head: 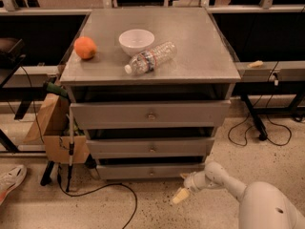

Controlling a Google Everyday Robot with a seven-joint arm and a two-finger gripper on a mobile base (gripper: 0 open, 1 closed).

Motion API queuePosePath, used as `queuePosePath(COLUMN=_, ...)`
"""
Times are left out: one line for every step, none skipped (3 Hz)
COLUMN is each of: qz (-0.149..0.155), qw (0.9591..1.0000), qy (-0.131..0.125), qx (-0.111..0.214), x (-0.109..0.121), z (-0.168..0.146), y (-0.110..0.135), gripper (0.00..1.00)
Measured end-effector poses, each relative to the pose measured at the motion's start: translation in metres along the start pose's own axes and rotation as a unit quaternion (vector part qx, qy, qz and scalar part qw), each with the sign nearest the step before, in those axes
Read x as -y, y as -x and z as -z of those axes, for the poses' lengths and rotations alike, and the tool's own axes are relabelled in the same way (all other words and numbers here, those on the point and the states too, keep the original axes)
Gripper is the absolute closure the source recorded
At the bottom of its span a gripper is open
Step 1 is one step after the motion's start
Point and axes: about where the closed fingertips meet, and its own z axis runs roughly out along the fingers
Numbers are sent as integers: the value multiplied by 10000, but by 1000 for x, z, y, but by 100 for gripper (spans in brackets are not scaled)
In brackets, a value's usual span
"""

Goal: Close bottom drawer

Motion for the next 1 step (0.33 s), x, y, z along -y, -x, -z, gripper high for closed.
queuePosePath(qz=0, qw=10000, qy=27, qx=-2, x=-2, z=-1, y=0, gripper=0)
